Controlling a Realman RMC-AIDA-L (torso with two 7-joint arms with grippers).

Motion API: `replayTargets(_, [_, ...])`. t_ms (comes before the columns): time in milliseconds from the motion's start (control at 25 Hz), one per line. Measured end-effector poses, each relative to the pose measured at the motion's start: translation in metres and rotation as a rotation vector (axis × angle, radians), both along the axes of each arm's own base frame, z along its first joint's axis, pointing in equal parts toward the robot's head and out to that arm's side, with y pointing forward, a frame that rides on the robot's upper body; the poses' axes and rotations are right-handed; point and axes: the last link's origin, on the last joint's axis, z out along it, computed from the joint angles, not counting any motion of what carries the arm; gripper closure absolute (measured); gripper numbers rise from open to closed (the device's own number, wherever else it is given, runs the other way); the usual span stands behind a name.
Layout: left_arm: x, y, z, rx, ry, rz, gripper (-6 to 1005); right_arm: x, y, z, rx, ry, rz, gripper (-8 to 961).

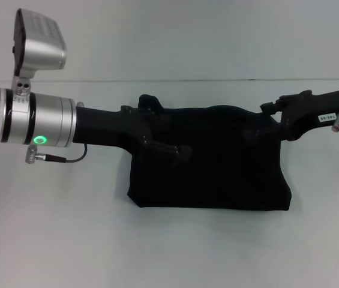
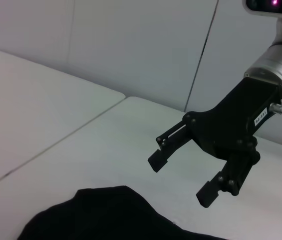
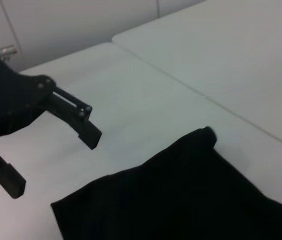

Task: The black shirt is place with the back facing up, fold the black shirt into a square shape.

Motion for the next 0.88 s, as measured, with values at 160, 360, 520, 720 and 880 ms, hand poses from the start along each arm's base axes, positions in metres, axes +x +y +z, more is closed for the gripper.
replayTargets(160, [-0.0022, -0.0016, -0.0011, -0.017, 0.025, 0.006, 50, 0.001, -0.0027, -0.0022, -0.019, -0.012, 0.005, 37])
replayTargets(360, [-0.0039, -0.0006, 0.0, -0.025, 0.056, 0.02, 49, 0.003, -0.0044, -0.0026, -0.025, -0.015, 0.002, 38])
replayTargets(520, [-0.0041, -0.0002, 0.0016, -0.018, 0.054, 0.021, 50, 0.0027, -0.0054, -0.0046, -0.031, -0.015, 0.003, 37])
replayTargets(720, [-0.0059, -0.001, 0.002, -0.017, 0.053, 0.026, 50, 0.0028, -0.0057, -0.0065, -0.033, -0.016, 0.003, 37])
replayTargets(880, [-0.0064, -0.0011, 0.0022, -0.017, 0.053, 0.028, 50, 0.0024, -0.0055, -0.0076, -0.034, -0.015, 0.003, 37])
